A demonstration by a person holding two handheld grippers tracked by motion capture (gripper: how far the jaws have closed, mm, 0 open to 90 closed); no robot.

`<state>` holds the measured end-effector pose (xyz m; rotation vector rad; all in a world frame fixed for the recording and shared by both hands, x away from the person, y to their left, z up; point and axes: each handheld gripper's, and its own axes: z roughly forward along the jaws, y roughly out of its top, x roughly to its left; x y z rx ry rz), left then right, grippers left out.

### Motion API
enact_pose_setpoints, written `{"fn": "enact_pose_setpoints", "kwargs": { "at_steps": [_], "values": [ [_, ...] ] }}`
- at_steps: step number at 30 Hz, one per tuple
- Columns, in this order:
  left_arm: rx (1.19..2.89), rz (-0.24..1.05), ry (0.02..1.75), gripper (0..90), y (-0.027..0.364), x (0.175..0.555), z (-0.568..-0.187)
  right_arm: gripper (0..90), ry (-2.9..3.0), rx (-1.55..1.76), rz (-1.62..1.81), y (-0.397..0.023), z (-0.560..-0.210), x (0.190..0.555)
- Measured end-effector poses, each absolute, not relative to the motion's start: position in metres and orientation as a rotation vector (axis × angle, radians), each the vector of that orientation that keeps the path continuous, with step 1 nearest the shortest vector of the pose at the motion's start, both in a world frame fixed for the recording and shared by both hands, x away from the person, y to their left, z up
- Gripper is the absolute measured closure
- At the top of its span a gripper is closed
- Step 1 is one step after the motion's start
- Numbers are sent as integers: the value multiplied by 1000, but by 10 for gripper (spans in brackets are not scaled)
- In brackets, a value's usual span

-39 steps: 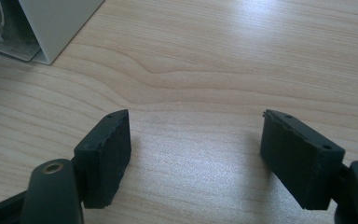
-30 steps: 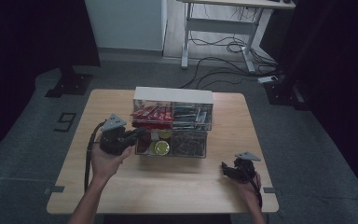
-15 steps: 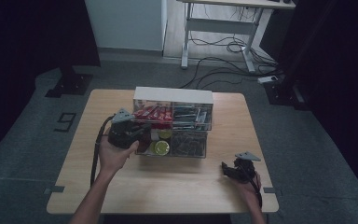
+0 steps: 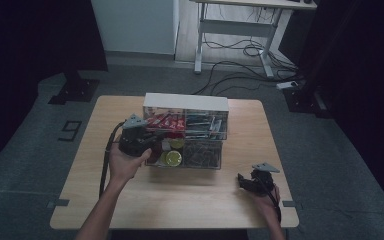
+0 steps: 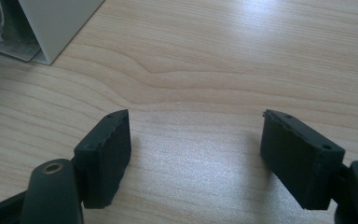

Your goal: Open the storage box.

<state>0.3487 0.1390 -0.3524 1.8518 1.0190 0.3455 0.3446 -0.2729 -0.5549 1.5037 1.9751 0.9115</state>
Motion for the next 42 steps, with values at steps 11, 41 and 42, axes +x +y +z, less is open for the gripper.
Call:
{"fn": "enact_pose_setpoints", "kwargs": {
  "at_steps": [11,41,42],
  "values": [
    [1831,380,1015,900,144,348,-341,245,1975,1502,910,-273,-555,345],
    [1817,411,1023,900,142,362,-315,245,1973,1507,908,-273,-555,345],
    [1817,411,1024,900,142,362,-315,245,1973,1510,908,-273,-555,344]
  ]
}}
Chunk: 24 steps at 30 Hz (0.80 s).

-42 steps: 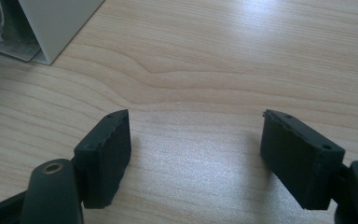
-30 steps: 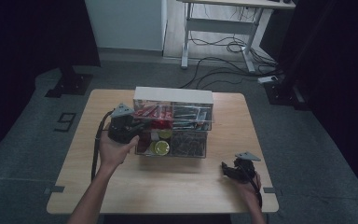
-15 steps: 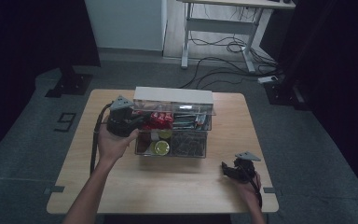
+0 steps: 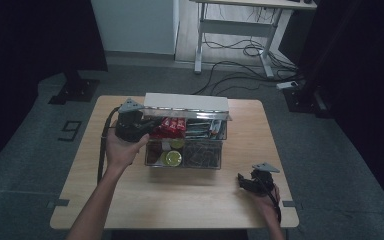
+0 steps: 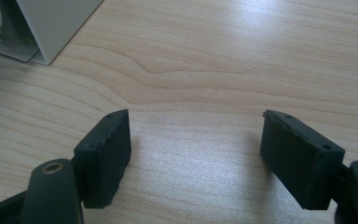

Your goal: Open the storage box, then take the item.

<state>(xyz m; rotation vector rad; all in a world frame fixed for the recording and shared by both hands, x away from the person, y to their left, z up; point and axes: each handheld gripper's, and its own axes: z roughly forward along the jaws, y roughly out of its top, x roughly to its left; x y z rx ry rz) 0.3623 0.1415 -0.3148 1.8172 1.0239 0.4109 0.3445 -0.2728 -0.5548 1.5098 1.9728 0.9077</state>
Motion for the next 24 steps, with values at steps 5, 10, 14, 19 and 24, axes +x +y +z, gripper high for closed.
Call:
{"fn": "enact_pose_setpoints", "kwargs": {
  "at_steps": [5,10,14,19,24],
  "values": [
    [1818,411,1027,900,140,363,-315,245,1972,1511,907,-273,-555,344],
    [1823,410,1023,900,139,363,-315,264,1966,1511,906,-273,-555,344],
    [1825,413,1017,900,139,363,-315,304,1966,1507,914,-273,-554,343],
    [1822,414,1005,900,140,364,-313,369,1937,1494,961,-275,-552,340],
    [1821,413,1001,900,140,366,-312,388,1910,1492,1029,-275,-543,336]
  ]
}}
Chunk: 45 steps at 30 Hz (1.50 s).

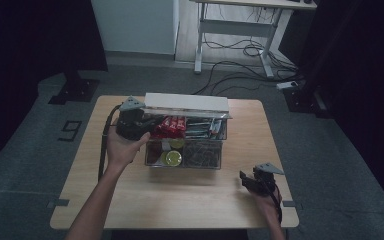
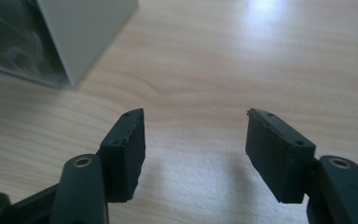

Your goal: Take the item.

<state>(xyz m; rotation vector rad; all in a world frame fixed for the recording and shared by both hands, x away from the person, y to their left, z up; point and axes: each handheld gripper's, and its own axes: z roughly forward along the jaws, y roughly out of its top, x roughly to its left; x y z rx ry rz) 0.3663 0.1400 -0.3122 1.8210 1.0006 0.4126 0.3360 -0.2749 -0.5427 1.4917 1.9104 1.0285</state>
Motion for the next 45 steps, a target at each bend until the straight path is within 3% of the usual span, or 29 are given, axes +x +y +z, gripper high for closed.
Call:
{"fn": "enact_pose_setpoints", "kwargs": {
  "at_steps": [27,45],
  "values": [
    [1839,399,983,900,136,369,-313,457,1829,1235,1333,-233,-426,324],
    [1843,392,987,900,134,370,-312,493,1838,1177,1382,-211,-391,333]
  ]
}}
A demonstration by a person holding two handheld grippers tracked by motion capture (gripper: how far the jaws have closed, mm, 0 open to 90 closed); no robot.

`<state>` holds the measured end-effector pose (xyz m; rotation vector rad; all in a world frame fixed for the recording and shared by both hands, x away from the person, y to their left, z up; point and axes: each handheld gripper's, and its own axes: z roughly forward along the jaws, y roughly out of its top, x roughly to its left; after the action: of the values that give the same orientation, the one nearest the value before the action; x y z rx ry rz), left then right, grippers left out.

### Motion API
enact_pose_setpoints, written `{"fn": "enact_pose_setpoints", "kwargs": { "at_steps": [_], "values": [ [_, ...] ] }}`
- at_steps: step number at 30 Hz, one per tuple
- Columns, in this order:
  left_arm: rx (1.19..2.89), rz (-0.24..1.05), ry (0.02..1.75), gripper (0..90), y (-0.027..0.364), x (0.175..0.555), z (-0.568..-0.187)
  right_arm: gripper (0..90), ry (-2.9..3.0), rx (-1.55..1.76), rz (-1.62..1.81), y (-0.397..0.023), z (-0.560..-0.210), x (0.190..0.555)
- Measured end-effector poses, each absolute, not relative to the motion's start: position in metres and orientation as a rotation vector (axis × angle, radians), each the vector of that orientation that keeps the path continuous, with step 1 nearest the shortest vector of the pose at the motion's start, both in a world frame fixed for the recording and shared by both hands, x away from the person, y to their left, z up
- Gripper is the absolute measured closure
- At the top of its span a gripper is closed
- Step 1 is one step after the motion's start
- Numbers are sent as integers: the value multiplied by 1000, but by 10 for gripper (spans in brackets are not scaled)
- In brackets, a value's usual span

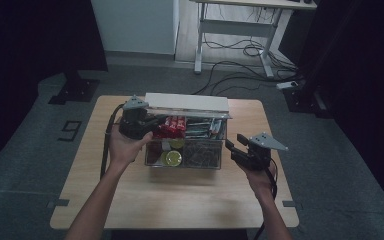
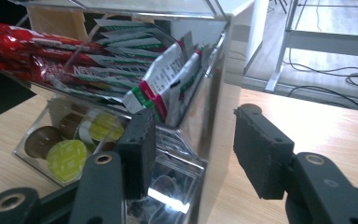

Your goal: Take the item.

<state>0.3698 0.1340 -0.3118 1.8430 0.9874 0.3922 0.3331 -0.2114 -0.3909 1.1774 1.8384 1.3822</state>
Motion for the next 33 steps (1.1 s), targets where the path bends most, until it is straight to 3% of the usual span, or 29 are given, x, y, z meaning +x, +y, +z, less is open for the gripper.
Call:
{"fn": "enact_pose_setpoints", "kwargs": {
  "at_steps": [33],
  "values": [
    [1846,396,990,900,133,371,-310,528,1871,1131,1417,-185,-375,350]
  ]
}}
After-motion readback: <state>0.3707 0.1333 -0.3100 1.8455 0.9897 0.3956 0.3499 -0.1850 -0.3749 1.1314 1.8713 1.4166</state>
